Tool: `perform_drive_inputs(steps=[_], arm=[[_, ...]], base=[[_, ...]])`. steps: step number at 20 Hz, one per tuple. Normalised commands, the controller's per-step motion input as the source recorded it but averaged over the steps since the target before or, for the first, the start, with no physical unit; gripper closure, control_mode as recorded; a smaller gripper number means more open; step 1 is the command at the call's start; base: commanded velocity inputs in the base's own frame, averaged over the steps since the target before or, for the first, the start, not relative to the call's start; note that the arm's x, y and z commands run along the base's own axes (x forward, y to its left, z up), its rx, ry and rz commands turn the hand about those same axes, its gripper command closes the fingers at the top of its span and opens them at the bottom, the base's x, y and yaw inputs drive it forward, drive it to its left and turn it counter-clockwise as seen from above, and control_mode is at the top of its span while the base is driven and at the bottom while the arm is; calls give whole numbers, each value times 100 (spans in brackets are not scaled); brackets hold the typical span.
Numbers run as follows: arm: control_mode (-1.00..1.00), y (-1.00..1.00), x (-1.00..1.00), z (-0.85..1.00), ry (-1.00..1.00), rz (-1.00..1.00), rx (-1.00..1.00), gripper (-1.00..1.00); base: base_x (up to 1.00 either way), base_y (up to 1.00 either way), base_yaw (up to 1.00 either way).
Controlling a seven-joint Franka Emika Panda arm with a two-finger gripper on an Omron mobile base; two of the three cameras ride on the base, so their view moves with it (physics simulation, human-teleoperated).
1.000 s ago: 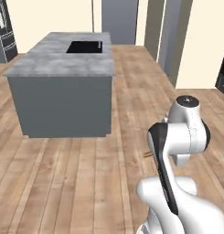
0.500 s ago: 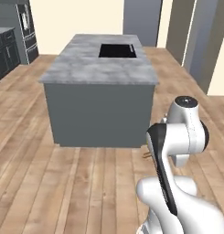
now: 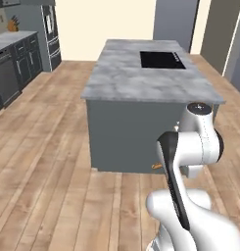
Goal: Organize the utensils by type. Pick up the wooden spoons from the counter and place them in the open cabinet. Then pick up the metallic utensils from the counter and place them in the open drawer.
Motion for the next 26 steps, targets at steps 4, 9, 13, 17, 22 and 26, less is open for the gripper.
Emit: perform_drive_inputs(steps=[4,9,13,17,22,26], arm=[[100,0,0,0,0,0,0,100],[100,0,0,0,0,0,0,100],[100,0,0,0,0,0,0,100],[100,0,0,0,0,0,0,100],[100,0,0,0,0,0,0,100],[100,0,0,0,0,0,0,100]], base=[[100,100,11],[100,100,6],[100,100,3],[100,100,1],[100,91,3],[100,79,3]])
